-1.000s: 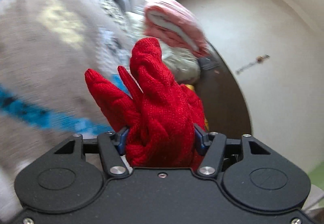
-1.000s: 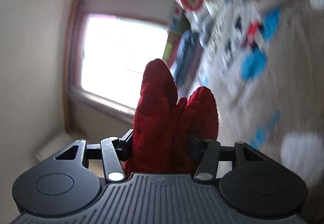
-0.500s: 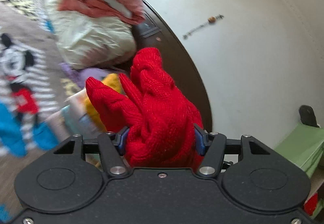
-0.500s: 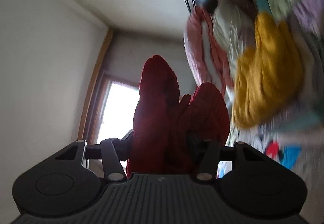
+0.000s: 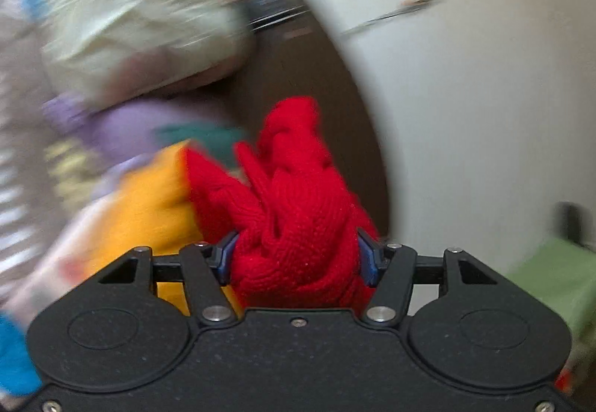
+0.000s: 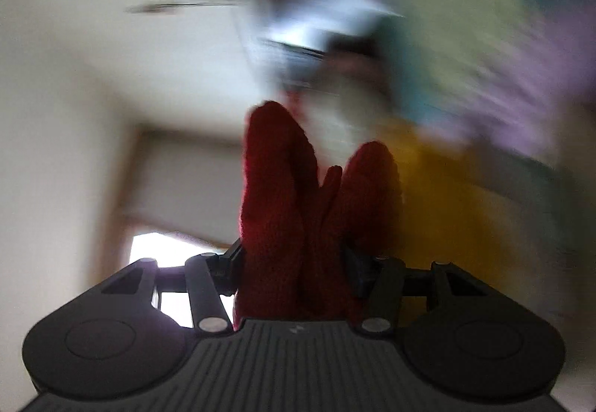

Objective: Fold clothes
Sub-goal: 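Lift and carry the folded sweater with both grippers to the clothes stack, then lower the sweater onto the yellow-topped stack and open both grippers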

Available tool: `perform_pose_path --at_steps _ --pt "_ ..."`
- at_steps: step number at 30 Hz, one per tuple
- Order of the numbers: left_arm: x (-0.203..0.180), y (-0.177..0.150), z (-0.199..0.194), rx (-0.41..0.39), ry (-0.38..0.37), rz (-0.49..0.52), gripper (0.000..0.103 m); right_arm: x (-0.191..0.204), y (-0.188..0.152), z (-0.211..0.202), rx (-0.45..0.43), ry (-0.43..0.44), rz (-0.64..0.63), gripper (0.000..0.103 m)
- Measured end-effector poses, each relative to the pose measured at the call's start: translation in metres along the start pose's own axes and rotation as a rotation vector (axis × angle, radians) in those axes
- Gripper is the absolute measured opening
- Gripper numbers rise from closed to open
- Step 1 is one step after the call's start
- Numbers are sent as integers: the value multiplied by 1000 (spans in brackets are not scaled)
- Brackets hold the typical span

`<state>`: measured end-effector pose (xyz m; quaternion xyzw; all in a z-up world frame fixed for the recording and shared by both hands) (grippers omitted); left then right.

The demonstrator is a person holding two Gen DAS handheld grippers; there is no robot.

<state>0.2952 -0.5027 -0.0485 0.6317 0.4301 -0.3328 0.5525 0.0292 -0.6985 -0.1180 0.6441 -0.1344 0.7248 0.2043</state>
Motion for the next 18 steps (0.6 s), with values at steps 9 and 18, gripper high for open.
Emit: perform_pose_path --at_steps 9,18 --pt "11 -3 -4 -48 11 -61 66 3 7 9 30 -59 -77 61" --pt "-40 -14 -48 -152 83 135 82 65 14 -46 10 -54 -372 73"
Point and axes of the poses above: each gripper's, at about its wrist camera, not at the fingertips, and z roughly the way its jaws point, x to its left, y to its top, the point moved 2 cm from there along z, roughly the way its jaws point, and after that the axes turned 9 degrees about -x, right-handed, at the moved point
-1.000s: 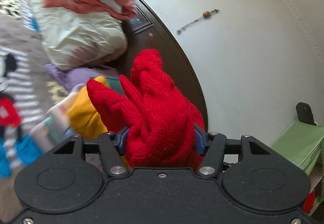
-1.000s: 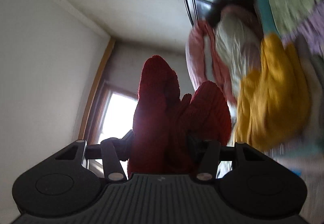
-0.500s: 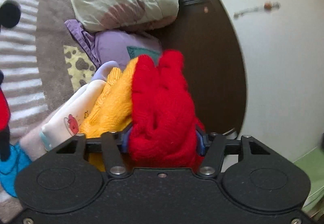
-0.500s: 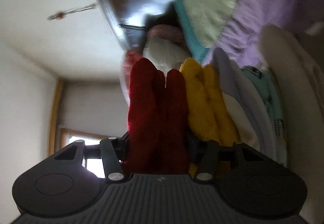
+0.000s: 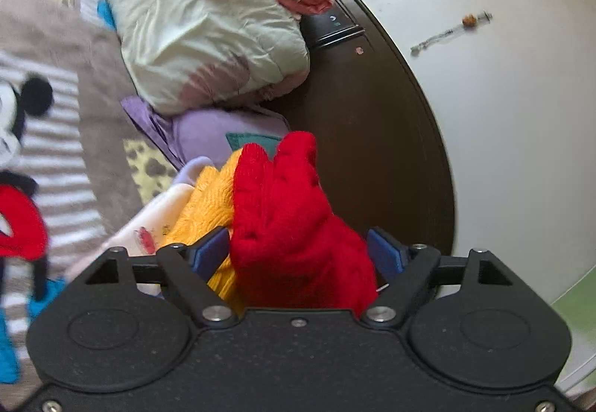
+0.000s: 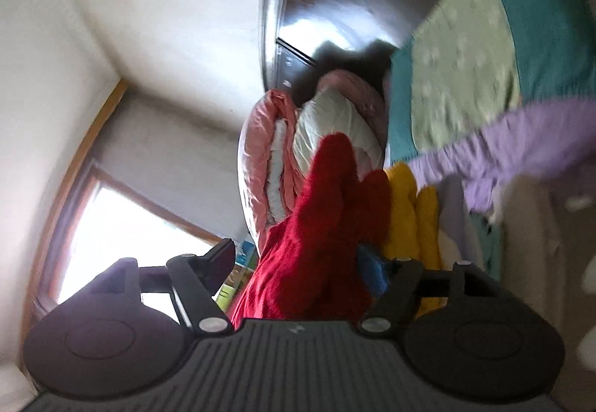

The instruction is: Fold clothes

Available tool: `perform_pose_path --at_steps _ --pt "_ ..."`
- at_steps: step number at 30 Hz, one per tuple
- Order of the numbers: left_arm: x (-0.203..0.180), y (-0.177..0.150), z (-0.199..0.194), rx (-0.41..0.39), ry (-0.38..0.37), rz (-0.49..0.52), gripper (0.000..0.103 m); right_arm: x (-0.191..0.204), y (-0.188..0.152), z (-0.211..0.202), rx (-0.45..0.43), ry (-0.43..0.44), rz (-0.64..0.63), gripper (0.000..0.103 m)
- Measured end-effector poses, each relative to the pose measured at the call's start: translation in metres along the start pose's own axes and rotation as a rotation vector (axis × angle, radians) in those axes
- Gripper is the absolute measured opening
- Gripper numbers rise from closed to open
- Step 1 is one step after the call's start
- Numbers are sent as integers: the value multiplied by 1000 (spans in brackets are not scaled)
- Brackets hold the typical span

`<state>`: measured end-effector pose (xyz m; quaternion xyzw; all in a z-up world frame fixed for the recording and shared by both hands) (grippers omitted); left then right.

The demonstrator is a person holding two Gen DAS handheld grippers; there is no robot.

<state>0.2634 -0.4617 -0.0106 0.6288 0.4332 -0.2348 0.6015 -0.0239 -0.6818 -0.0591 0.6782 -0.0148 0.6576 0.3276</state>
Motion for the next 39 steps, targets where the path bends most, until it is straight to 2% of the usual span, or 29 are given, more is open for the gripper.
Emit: perform_pose_path --at_steps 3,6,8,12,15,18,22,25,30,39 --pt "-18 -11 -16 -7 15 102 86 16 2 -18 16 -5 -90 80" --pt "-33 -26 -33 -23 41 200 92 38 2 -36 47 -37 -211 99" --pt "-40 -37 -46 -33 64 251 100 53 -1 -47 78 -46 -288 103" --pt "-53 -58 -63 -29 147 358 102 75 -10 -60 158 -53 -388 103" --pt "-63 -72 -69 -14 248 447 102 87 -18 -70 198 -78 -440 103" --pt "-77 -85 -75 -19 346 535 102 101 -25 -78 215 -134 -519 103" --pt "-95 -96 -79 -27 449 629 102 110 -28 -83 249 -180 -572 103" --pt "-107 -102 -82 -45 510 693 102 118 -27 -88 244 -214 -633 103" --pt "-120 -106 -88 -61 552 724 102 129 -24 -94 251 -235 -681 103" --pt "-141 -106 -101 -82 544 740 103 141 -24 -99 257 -279 -734 103"
Point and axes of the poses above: each gripper's, at about its wrist camera, not at the fingertips, and z roughly the way its jaws point, x to its left, y to its top, the point moved 2 cm from there along z, roughly the way its jaws point, and after that the axes turned 9 degrees about -x, right-handed, at the moved point
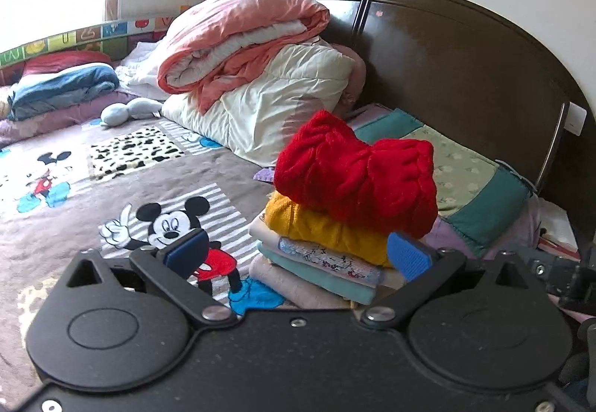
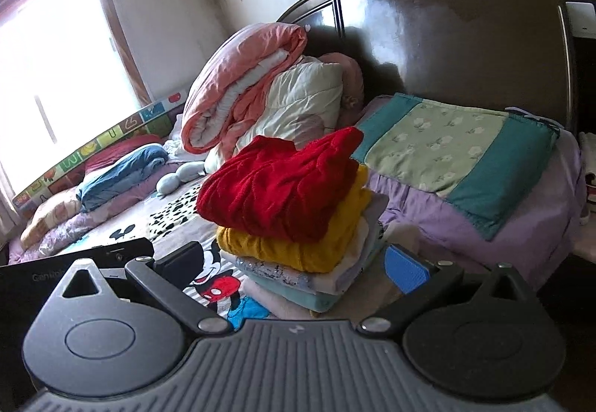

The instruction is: Fold clothes

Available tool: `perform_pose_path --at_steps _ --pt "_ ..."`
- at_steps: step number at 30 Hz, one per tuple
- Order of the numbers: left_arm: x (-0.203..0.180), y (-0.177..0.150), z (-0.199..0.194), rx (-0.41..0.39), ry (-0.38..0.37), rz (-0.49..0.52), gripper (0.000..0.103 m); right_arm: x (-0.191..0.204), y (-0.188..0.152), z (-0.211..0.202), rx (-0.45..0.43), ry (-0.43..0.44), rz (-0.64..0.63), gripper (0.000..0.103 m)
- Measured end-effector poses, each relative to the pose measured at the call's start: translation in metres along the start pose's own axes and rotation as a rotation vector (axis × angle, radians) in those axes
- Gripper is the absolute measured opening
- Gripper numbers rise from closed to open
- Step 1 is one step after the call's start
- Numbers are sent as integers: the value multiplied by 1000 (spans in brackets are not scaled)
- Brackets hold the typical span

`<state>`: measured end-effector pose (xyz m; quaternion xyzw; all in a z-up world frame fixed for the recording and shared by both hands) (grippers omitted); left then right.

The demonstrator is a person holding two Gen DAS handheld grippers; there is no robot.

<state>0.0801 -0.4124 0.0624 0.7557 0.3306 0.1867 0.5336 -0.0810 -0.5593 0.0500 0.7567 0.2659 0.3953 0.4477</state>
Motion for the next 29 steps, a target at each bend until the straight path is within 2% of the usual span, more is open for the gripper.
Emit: perform_pose_path --at_steps 8,17,21,29 --pt "0 1 -8 -10 -21 25 102 9 -1 -3 16 -9 -20 103" --pt "8 -7 -3 33 -68 -33 103 18 -1 -2 43 -21 -54 103" --pt "8 -11 -3 39 -55 -20 103 21 -3 1 57 -27 -61 103" --pt "12 -12 -8 10 -65 -31 103 26 -8 5 83 -31 -74 103"
Point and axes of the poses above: each gripper's, at about its wrist camera, not at the fingertips, and z roughly the way its jaws point, x to its left, y to its top, the point moved 2 cm from there along z, roughly the way its jaws point, and after that the axes turned 9 degrees about -x, right-handed, at the moved point
